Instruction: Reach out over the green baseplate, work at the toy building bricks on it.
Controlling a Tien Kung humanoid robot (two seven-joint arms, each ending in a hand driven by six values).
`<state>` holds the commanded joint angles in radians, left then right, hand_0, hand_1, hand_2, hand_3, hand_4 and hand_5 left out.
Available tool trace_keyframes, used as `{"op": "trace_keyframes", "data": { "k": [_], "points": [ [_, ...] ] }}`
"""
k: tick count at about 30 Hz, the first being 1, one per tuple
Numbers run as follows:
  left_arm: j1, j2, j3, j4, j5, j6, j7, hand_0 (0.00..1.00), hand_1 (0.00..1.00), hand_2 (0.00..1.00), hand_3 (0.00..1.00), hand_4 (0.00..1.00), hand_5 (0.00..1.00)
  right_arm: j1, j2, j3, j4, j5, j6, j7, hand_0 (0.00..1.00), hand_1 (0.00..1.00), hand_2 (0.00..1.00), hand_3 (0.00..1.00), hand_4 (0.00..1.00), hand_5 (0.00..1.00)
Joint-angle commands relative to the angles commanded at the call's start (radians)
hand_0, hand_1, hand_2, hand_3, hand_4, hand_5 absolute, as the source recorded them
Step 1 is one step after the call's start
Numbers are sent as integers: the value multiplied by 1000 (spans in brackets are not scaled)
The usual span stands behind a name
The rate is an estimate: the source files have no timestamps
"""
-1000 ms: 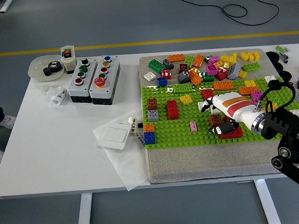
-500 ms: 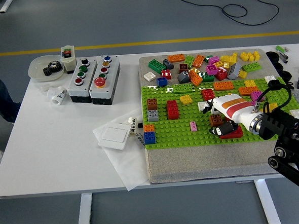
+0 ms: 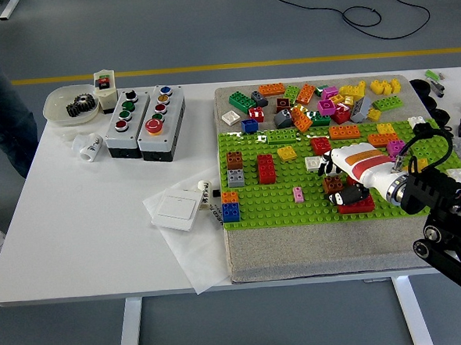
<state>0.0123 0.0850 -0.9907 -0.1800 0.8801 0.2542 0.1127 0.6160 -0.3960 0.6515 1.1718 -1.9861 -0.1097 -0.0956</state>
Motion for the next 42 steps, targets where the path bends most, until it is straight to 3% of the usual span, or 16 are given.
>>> {"op": "trace_keyframes", "data": {
  "k": [13, 14, 20, 21, 26, 27, 42],
  "points": [
    [1, 0, -2, 0, 6, 1, -1, 764, 792, 849, 762, 787, 701, 7, 11, -4, -37, -8, 9, 3, 506, 510, 568, 552, 836, 211],
    [0, 1, -2, 0, 6, 1, -1, 764, 792, 849, 761, 787, 700, 8, 11, -3, -39, -9, 9, 3, 467, 499, 558, 536, 821, 215],
    [-3, 2, 4, 0, -1, 1, -3, 764, 792, 849, 761, 787, 700, 11, 11, 2, -46, -18, 0, 10, 467, 499, 558, 536, 821, 215],
    [-4, 2, 4, 0, -2, 1, -3, 764, 791, 849, 760, 787, 700, 11, 11, 2, -47, -19, 1, 11, 405, 473, 537, 512, 799, 206],
    [-6, 2, 5, 0, -4, 2, -4, 764, 791, 849, 760, 787, 700, 13, 12, 1, -56, -17, 7, 15, 405, 473, 537, 512, 799, 206],
    [-6, 2, 5, 0, -4, 2, -4, 764, 791, 848, 761, 788, 701, 13, 12, 1, -58, -16, 9, 16, 368, 461, 536, 514, 793, 215],
    [-10, 4, 2, 0, -1, 3, -3, 765, 791, 848, 758, 788, 699, 16, 13, 5, -69, -9, -7, 38, 340, 443, 517, 492, 762, 210]
  ]
}}
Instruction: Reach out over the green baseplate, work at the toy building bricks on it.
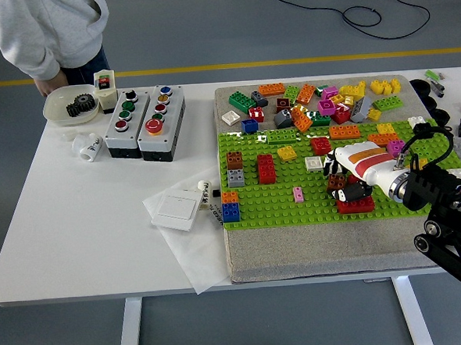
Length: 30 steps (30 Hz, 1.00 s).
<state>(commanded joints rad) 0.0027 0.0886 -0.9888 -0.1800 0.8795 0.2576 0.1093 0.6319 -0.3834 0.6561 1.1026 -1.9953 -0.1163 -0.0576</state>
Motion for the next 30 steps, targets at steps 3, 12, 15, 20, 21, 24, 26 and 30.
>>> {"op": "trace_keyframes", "data": {
  "k": [3, 12, 15, 20, 21, 24, 26, 30],
  "points": [
    [-1, 0, -2, 0, 2, 1, 0, 764, 791, 847, 758, 789, 700, 1, -1, 2, 0, 7, -8, 10, 343, 433, 507, 483, 752, 225],
    [-1, 0, -5, 0, 4, 2, 0, 764, 791, 848, 757, 789, 699, 1, 0, 2, -7, 23, 7, 24, 342, 432, 506, 483, 744, 225],
    [-2, 0, -5, 0, 4, 2, -1, 764, 791, 848, 757, 790, 700, 0, 0, 1, -10, 29, 14, 25, 332, 434, 506, 483, 750, 221],
    [-2, 0, -5, 0, 4, 2, -1, 764, 791, 848, 757, 790, 700, 0, 1, 0, -14, 31, 9, 28, 332, 434, 506, 483, 750, 221],
    [-2, 0, -5, 0, 4, 2, -1, 764, 791, 848, 755, 789, 698, 0, 2, 0, -15, 31, 7, 28, 324, 433, 503, 482, 741, 225],
    [-1, 0, -7, 0, 8, 2, 0, 764, 791, 848, 755, 789, 698, -1, 4, -4, -18, 31, -4, 32, 324, 433, 503, 482, 741, 225],
    [-1, 0, -8, 0, 9, 2, 1, 764, 791, 848, 755, 789, 698, -1, 6, -6, -20, 30, -7, 34, 324, 433, 503, 482, 741, 225],
    [1, -1, -10, 0, 13, 2, 2, 764, 792, 848, 753, 790, 700, -3, 9, -9, -28, 33, -13, 43, 327, 422, 497, 479, 680, 199]
  ]
}}
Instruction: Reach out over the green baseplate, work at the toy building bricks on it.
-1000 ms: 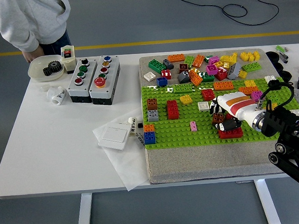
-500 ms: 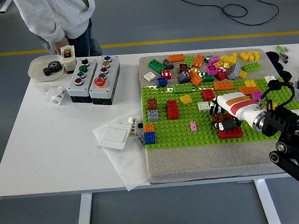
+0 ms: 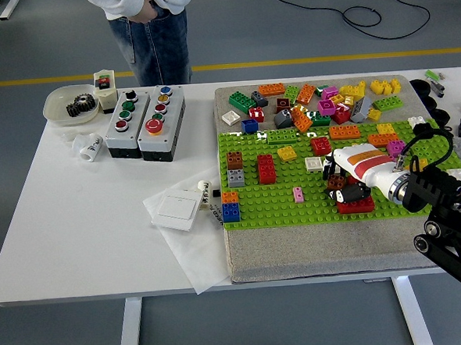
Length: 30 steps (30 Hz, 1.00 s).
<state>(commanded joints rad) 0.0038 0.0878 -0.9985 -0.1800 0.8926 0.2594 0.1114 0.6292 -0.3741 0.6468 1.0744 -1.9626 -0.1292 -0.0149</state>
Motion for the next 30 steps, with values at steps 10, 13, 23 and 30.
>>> {"op": "trace_keyframes", "data": {
  "k": [10, 13, 23, 30],
  "points": [
    [5, 0, -7, 0, 12, -1, 3, 764, 792, 848, 752, 790, 700, -8, 4, -3, -5, 8, -15, 18, 314, 418, 491, 477, 572, 168],
    [5, 0, -5, 0, 11, -1, 3, 764, 792, 848, 752, 790, 700, -8, 4, -3, -4, 10, -16, 19, 314, 418, 491, 477, 572, 168],
    [4, 1, -1, 0, 5, -1, 1, 764, 791, 848, 746, 790, 699, -5, -9, 15, 22, 18, -18, 27, 310, 417, 491, 474, 608, 192],
    [3, 0, -2, 0, 4, -1, 1, 764, 792, 847, 745, 790, 699, -5, -27, 43, 62, 9, -19, 27, 315, 418, 491, 474, 594, 176]
  ]
}}
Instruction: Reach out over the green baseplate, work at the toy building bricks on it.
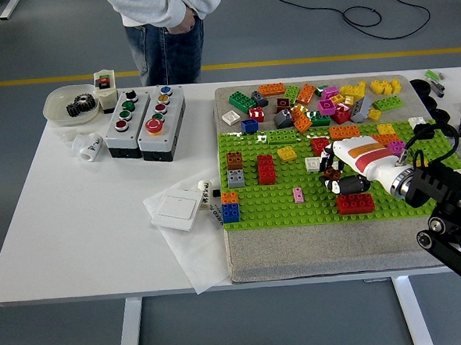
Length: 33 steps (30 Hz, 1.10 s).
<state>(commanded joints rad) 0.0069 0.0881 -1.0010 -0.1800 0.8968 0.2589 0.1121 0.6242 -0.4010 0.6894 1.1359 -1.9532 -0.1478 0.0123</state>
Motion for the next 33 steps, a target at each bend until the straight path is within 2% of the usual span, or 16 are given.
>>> {"op": "trace_keyframes", "data": {
  "k": [4, 9, 10, 12, 15, 17, 25, 30, 33],
  "points": [
    [0, 1, 2, 0, -2, 0, 0, 764, 791, 847, 745, 790, 699, -2, -23, 7, 41, -8, -2, 3, 318, 417, 491, 472, 568, 158],
    [-1, 1, -2, 0, -2, 0, -1, 764, 791, 846, 743, 789, 699, 2, -85, -35, 118, -30, -18, 27, 321, 418, 491, 472, 567, 164],
    [-1, 1, -2, 0, -2, 1, -2, 764, 791, 846, 743, 789, 699, 7, -109, -58, 143, -39, -23, 45, 321, 418, 491, 472, 567, 164],
    [-2, 1, -3, 0, -1, 1, -2, 764, 791, 846, 743, 789, 699, 10, -126, -76, 162, -44, -26, 58, 321, 418, 491, 472, 567, 164],
    [-2, 1, -6, 0, 2, 1, -2, 764, 791, 846, 743, 789, 699, 17, -181, -128, 212, -91, -65, 122, 335, 419, 489, 473, 567, 165],
    [-2, 1, -9, 0, 5, 0, -1, 764, 791, 846, 743, 789, 699, 20, -203, -146, 226, -105, -86, 157, 335, 419, 489, 473, 567, 165],
    [-3, 0, -10, 0, 6, 1, -1, 764, 790, 845, 742, 787, 697, 17, -256, -187, 221, -136, -157, 263, 340, 419, 488, 473, 566, 166],
    [-4, -1, -7, 0, 3, 1, 0, 764, 792, 845, 743, 788, 698, 7, -256, -185, 175, -139, -169, 282, 340, 419, 487, 473, 567, 167],
    [-3, -2, -7, 0, 3, 1, 0, 764, 793, 845, 743, 788, 698, 4, -245, -184, 126, -95, -179, 305, 332, 417, 487, 473, 562, 159]
  ]
}}
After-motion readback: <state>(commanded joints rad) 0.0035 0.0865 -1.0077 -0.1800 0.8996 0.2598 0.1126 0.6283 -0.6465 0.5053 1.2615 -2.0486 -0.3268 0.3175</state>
